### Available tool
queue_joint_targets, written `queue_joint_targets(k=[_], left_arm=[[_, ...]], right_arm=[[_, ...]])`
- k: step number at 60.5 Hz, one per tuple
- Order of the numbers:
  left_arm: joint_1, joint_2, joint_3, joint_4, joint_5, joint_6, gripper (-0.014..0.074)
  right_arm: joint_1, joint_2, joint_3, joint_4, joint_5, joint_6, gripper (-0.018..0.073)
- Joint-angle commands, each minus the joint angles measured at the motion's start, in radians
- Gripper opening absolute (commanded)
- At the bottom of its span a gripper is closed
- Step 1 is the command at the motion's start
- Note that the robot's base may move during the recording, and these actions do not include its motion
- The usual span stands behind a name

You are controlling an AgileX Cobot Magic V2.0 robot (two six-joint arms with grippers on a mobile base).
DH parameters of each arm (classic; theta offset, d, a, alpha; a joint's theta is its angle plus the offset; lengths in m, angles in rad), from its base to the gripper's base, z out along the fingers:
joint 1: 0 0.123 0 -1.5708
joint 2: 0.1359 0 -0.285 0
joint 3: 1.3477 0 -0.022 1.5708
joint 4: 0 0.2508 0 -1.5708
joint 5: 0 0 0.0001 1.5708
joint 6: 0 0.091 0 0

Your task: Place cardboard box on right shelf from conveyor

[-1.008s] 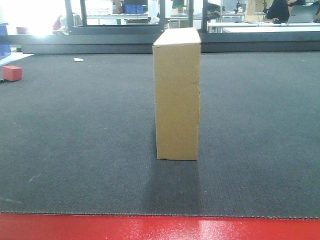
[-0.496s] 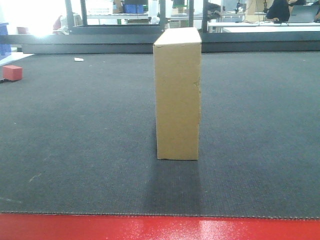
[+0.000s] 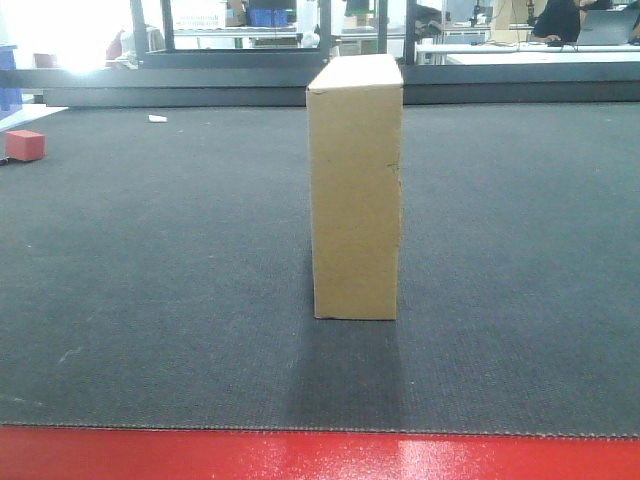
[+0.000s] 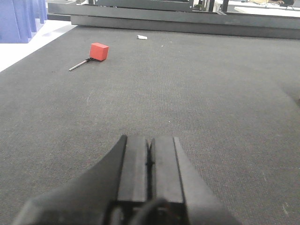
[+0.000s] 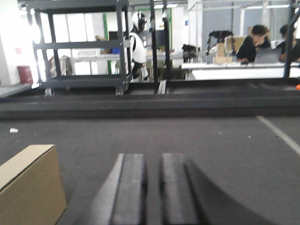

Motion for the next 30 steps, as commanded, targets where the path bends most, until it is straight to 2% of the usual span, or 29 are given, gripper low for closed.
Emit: queue_joint_targets(k=[1, 7, 17, 30], left_arm=[[-0.006, -0.015, 0.008, -0.006, -0.086, 0.0, -0.0116], [-0.006, -0.015, 0.008, -0.006, -0.086, 0.0, -0.0116], [-0.006, -0.015, 0.008, -0.006, -0.086, 0.0, -0.0116], [-0.006, -0.015, 0.008, -0.006, -0.086, 0.0, -0.0116]], right_arm=[[0.031, 0.127, -0.081, 0.002, -0.069, -0.004, 0.0473], [0.085, 0.259, -0.156, 0.002, -0.053, -0.004, 0.0636], [0.18, 0.494, -0.35, -0.011, 0.05, -0.004, 0.0613], [0.369, 0.803, -0.728, -0.011, 0.332, -0.004, 0.0613]])
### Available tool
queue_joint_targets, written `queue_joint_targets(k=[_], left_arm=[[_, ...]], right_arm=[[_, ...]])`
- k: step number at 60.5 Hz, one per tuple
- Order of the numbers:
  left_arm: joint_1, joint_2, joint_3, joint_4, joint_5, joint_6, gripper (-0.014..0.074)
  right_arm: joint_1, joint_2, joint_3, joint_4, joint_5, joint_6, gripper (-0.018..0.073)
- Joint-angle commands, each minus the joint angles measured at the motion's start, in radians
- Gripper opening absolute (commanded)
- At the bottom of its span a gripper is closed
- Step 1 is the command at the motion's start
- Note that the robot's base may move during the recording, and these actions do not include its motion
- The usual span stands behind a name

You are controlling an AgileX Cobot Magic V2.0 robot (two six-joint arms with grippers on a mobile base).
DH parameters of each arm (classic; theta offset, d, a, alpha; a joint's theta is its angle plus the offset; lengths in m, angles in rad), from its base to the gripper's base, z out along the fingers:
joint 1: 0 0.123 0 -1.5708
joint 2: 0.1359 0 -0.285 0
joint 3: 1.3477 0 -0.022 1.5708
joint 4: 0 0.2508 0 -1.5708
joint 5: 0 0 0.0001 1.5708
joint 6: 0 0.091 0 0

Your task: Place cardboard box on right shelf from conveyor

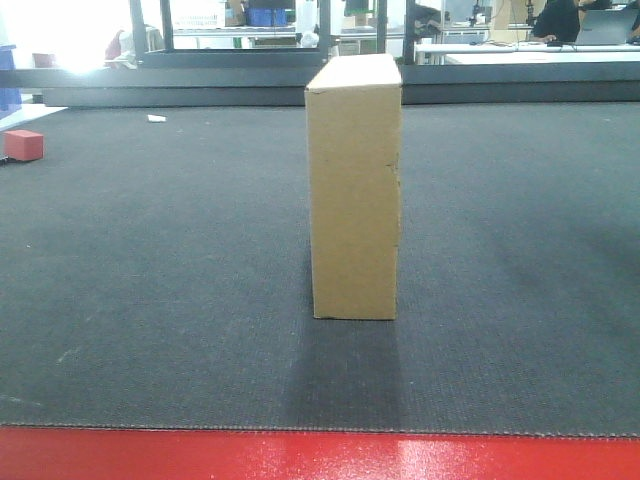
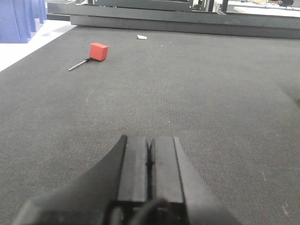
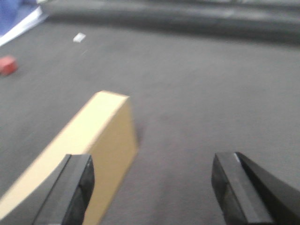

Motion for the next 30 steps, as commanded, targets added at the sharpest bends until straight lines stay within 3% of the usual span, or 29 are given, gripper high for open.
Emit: queue_joint_targets(k=[1, 11, 17, 30], left_arm=[[-0.006, -0.015, 0.008, -0.006, -0.086, 0.0, -0.0116], [-0.006, -0.015, 0.008, -0.006, -0.086, 0.0, -0.0116], [-0.006, -0.015, 0.008, -0.006, -0.086, 0.0, -0.0116], [-0.006, -0.015, 0.008, -0.006, -0.086, 0.0, -0.0116]], right_arm=[[0.068, 0.11, -0.176, -0.009, 0.052, -0.004, 0.0613], [0.19, 0.332, -0.449, -0.02, 0.242, 0.054, 0.0613], [0.245, 0.452, -0.598, -0.05, 0.363, 0.191, 0.0613], [0.317, 0.678, -0.861, -0.25, 0.653, 0.562, 0.0613]])
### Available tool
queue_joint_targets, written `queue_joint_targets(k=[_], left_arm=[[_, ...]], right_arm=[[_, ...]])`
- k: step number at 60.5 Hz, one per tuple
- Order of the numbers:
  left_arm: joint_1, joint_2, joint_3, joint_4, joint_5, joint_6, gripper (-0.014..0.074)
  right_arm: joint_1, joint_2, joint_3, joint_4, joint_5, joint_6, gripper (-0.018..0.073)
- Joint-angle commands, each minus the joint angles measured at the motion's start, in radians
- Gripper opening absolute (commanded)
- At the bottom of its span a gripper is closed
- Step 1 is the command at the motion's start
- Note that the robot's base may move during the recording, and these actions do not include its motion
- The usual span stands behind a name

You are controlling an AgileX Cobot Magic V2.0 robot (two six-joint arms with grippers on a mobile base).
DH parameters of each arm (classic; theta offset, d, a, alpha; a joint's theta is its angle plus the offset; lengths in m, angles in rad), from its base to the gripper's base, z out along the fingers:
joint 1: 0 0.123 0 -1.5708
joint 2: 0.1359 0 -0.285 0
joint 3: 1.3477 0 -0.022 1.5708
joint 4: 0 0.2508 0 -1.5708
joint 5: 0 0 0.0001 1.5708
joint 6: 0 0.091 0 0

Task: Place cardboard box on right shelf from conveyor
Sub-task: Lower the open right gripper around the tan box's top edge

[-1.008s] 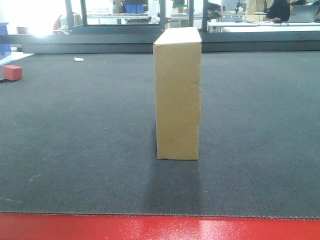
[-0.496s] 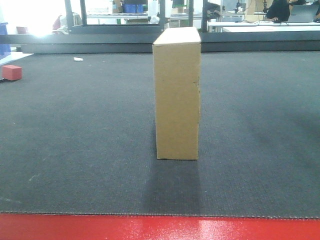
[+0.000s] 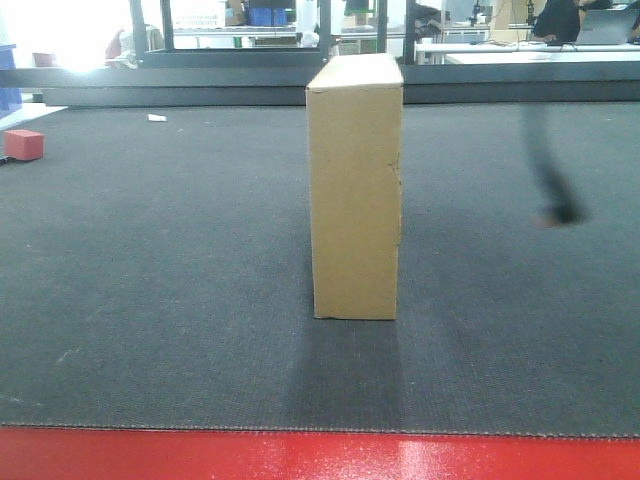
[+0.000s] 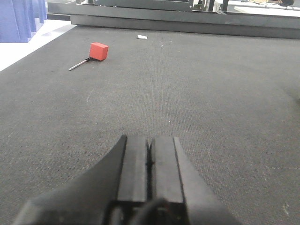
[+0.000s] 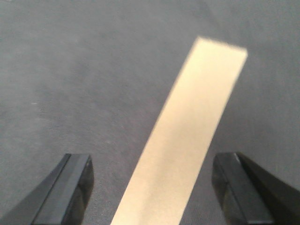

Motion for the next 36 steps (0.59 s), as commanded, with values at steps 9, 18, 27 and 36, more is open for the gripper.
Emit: queue_joint_targets(k=[9, 18, 27, 36], left_arm=[[-0.006, -0.015, 0.008, -0.006, -0.086, 0.0, -0.0116], [-0.006, -0.015, 0.008, -0.006, -0.086, 0.0, -0.0116], [-0.006, -0.015, 0.008, -0.006, -0.086, 0.0, -0.0116], [-0.006, -0.015, 0.008, -0.006, -0.086, 0.0, -0.0116]], right_arm=[[0.046, 0.116, -0.194, -0.198, 0.145, 0.269, 0.0613], [0.06, 0.163, -0.215, -0.209, 0.145, 0.288, 0.0613], [0.061, 0.19, -0.215, -0.223, 0.145, 0.304, 0.0613], [0.061, 0.204, -0.215, -0.252, 0.146, 0.325, 0.0613]])
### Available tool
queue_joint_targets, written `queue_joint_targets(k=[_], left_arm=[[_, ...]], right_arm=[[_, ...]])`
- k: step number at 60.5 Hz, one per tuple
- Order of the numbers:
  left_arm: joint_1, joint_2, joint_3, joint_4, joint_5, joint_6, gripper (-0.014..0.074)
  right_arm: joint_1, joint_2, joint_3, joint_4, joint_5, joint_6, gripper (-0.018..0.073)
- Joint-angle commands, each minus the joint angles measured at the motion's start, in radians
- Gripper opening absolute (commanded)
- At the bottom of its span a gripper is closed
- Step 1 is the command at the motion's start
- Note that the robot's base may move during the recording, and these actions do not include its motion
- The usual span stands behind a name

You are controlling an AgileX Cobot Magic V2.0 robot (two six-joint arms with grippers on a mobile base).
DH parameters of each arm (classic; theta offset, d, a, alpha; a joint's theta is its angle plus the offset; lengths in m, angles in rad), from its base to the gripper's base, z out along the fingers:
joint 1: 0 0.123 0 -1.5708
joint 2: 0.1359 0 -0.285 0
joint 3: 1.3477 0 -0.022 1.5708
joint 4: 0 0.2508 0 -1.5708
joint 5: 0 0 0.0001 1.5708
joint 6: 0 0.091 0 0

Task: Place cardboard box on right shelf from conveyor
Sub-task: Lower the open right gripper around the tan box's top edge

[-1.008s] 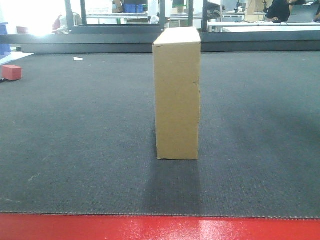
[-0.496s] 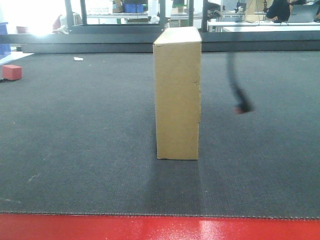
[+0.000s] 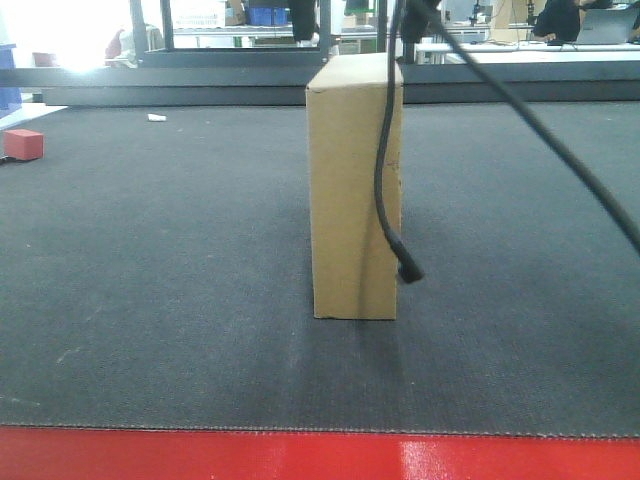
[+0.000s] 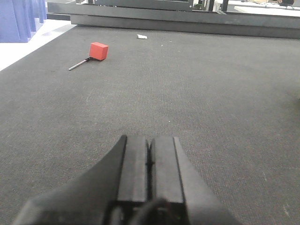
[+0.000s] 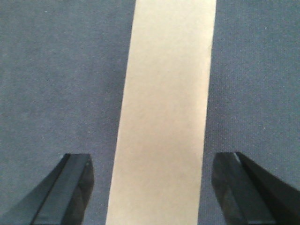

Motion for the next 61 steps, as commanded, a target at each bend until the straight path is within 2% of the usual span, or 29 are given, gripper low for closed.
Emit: queue_joint_targets(k=[1, 17, 53, 57, 61], left_arm=[[-0.006, -0.015, 0.008, -0.006, -0.086, 0.0, -0.0116], [-0.006, -0.015, 0.008, -0.006, -0.086, 0.0, -0.0116], [-0.006, -0.015, 0.008, -0.006, -0.086, 0.0, -0.0116], [-0.006, -0.015, 0.008, -0.006, -0.086, 0.0, -0.0116], [-0.006, -0.015, 0.008, -0.006, -0.086, 0.0, -0.0116]], right_arm=[[-0.001, -0.049, -0.037, -0.065, -0.033, 0.022, 0.0613], [-0.002, -0.033, -0.037, -0.079, -0.035, 0.052, 0.0613], [-0.011, 0.045, -0.033, -0.045, -0.014, 0.053, 0.0611], [-0.014, 0.047, -0.031, -0.036, -0.012, 0.053, 0.0584], [-0.019, 0.047, -0.031, -0.028, -0.012, 0.053, 0.051]])
